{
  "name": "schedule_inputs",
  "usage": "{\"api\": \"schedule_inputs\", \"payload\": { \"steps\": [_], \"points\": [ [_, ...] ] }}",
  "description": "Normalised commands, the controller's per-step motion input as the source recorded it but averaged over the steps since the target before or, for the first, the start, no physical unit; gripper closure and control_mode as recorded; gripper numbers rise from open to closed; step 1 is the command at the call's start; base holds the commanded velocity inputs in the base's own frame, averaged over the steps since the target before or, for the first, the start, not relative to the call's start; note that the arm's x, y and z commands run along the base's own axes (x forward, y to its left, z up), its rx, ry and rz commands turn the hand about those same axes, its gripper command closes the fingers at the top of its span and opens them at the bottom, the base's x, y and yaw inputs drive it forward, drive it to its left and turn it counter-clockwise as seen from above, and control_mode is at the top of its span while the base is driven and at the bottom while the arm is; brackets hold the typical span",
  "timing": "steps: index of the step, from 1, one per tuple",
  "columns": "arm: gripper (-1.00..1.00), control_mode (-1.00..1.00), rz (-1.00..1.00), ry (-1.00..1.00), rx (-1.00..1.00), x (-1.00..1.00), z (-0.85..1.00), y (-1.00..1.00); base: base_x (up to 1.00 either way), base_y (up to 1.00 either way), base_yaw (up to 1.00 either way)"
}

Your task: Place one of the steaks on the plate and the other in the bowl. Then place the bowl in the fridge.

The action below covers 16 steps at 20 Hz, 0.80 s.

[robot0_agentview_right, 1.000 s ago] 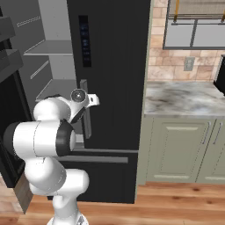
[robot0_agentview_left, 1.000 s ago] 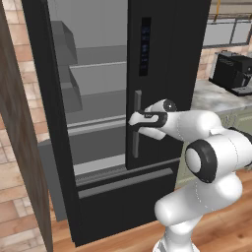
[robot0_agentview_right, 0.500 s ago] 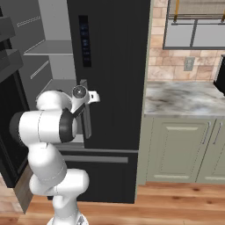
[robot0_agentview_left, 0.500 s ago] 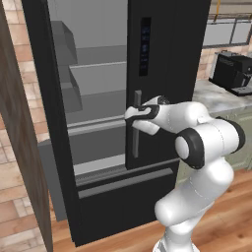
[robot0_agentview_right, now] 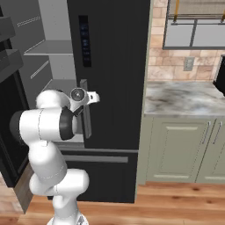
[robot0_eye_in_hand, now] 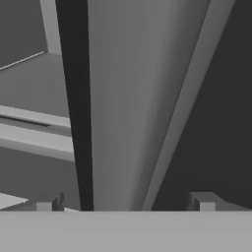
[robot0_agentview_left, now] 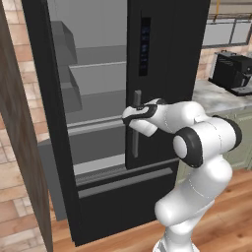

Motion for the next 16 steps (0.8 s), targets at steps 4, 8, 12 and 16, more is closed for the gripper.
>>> {"api": "schedule_inputs", "payload": {
  "steps": [4,8,12,16],
  "points": [
    [1.0,-1.0,0.0,0.0,0.0,0.52,-0.29,0.0,0.0,0.0,0.0],
    [1.0,-1.0,0.0,-0.01,0.0,0.32,-0.13,0.0,0.0,0.0,0.0],
    [1.0,-1.0,-0.03,0.0,0.0,0.25,-0.01,0.0,0.0,0.0,0.0],
    [1.0,-1.0,-0.18,0.0,0.0,0.0,0.0,0.0,0.0,0.0,0.0]
  ]
}}
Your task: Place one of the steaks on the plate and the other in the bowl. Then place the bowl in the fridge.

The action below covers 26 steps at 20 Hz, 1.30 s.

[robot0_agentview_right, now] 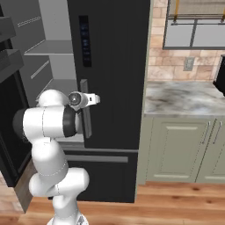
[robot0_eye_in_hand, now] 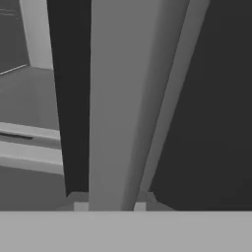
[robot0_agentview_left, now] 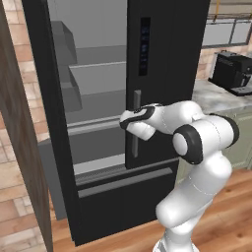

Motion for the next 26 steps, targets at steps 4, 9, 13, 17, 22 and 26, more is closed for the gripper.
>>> {"api": "schedule_inputs", "payload": {
  "steps": [4,9,13,17,22,26],
  "points": [
    [1.0,-1.0,-0.28,0.09,0.0,-0.16,0.01,0.0,0.0,0.0,0.0],
    [1.0,-1.0,-0.29,0.04,0.02,-0.4,0.08,0.0,0.0,0.0,0.0],
    [1.0,-1.0,-0.27,0.1,0.03,-0.31,0.2,0.0,0.0,0.0,0.0],
    [1.0,-1.0,-0.16,0.2,0.04,-0.23,0.43,0.0,0.0,0.0,0.0],
    [1.0,-1.0,0.04,0.21,0.05,-0.26,0.54,-0.01,0.0,0.0,0.0],
    [1.0,-1.0,0.21,0.1,0.07,-0.72,0.33,-0.26,0.0,0.0,0.0]
  ]
}}
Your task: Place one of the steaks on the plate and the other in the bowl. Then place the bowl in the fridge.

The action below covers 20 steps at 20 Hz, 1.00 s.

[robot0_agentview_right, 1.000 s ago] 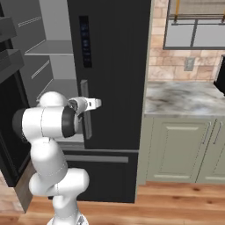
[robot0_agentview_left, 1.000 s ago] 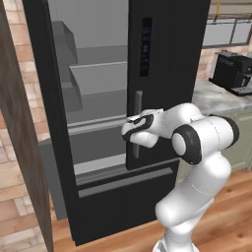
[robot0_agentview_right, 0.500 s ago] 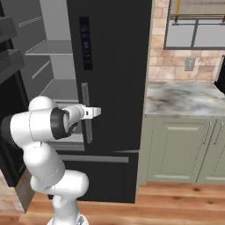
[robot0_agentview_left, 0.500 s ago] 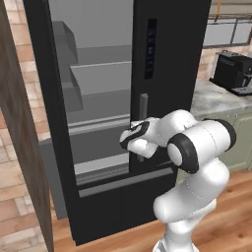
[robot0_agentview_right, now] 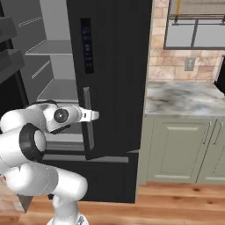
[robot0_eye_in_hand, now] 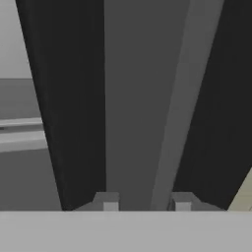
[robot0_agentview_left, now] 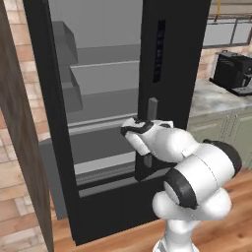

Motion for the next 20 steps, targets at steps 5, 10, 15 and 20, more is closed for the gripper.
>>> {"api": "schedule_inputs", "payload": {
  "steps": [5,10,15,20],
  "points": [
    [1.0,-1.0,0.23,0.12,0.08,-0.74,0.09,-0.38,0.0,0.0,0.0],
    [1.0,-1.0,0.23,0.18,0.07,-0.2,0.03,-0.33,0.0,0.0,0.0],
    [1.0,-1.0,0.21,0.25,0.02,0.02,0.05,-0.06,0.0,0.0,0.0],
    [1.0,-1.0,0.13,0.25,0.0,-0.01,0.0,-0.27,0.0,0.0,0.0]
  ]
}}
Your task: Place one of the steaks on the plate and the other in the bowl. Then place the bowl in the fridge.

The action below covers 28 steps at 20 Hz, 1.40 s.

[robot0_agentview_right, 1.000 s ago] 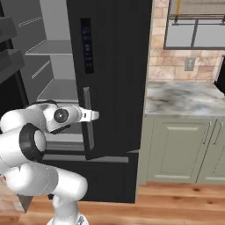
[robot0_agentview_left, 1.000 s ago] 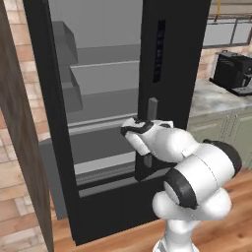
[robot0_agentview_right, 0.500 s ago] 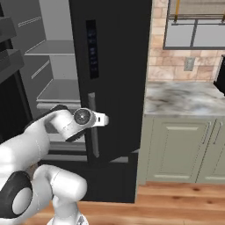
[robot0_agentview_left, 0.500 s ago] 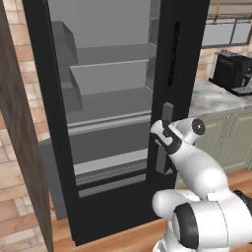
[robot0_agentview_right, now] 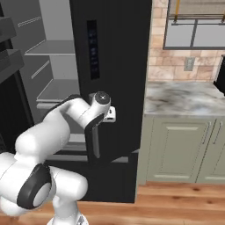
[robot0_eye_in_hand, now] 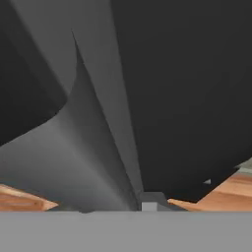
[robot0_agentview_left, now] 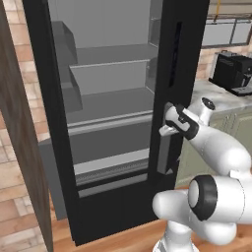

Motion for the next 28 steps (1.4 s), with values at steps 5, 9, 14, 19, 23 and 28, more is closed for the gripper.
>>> {"api": "schedule_inputs", "payload": {
  "steps": [5,9,14,19,23,28],
  "points": [
    [1.0,-1.0,0.03,0.19,0.0,-0.17,0.0,-0.34,0.0,0.0,0.0],
    [1.0,-1.0,0.0,0.05,0.0,-0.46,0.0,-0.07,0.0,0.0,0.0],
    [1.0,-1.0,0.0,-0.08,-0.03,-0.95,-0.03,0.26,0.0,0.0,0.0],
    [1.0,-1.0,0.0,-0.2,-0.14,-0.92,-0.01,0.74,0.0,0.0,0.0],
    [-1.0,-1.0,0.0,-0.15,-0.22,-0.35,0.23,0.69,0.0,0.0,0.0],
    [-1.0,-1.0,0.0,-0.03,-0.19,-0.07,0.31,0.32,0.0,0.0,0.0]
  ]
}}
